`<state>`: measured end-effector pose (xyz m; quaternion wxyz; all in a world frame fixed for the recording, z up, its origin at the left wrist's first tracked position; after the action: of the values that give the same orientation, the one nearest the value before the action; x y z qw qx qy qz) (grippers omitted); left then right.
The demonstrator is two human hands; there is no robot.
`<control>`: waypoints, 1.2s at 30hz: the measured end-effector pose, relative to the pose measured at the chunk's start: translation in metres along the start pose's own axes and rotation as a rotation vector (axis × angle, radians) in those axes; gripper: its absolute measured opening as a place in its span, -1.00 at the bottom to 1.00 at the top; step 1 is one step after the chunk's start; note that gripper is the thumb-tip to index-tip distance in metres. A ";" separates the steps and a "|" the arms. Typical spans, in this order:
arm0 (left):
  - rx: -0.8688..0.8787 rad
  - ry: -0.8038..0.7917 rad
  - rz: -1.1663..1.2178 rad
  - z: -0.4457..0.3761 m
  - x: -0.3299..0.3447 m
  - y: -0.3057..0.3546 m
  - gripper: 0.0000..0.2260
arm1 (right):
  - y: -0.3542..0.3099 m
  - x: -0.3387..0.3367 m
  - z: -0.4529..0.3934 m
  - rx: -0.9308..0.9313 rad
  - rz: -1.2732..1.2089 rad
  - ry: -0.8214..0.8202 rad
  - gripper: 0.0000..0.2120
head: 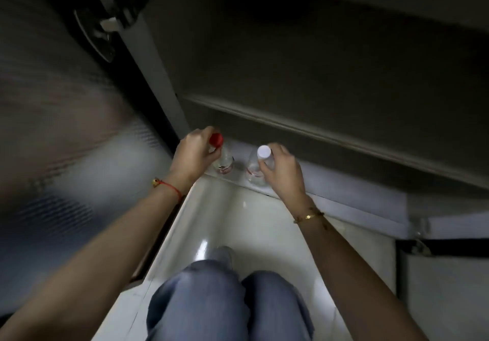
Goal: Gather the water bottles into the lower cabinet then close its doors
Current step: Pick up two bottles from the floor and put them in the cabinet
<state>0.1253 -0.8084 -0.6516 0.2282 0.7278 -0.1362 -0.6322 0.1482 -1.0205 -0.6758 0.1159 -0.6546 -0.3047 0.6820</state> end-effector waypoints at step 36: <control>0.177 0.093 -0.120 -0.038 0.045 -0.068 -0.58 | -0.006 0.080 -0.064 -0.076 0.106 -0.018 -0.60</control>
<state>0.1638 -0.7663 -0.7210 0.1308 0.7805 -0.1372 -0.5957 0.1993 -0.9540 -0.7351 0.0517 -0.6677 -0.2963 0.6809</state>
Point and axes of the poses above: each hand's wrist, its own z-axis away from the middle knuckle, its own x-axis out of the palm, y = z × x, the point moved 5 cm from there along -z, towards the middle knuckle, and after that the axes turned 1 degree about y, right-handed, at the moved point
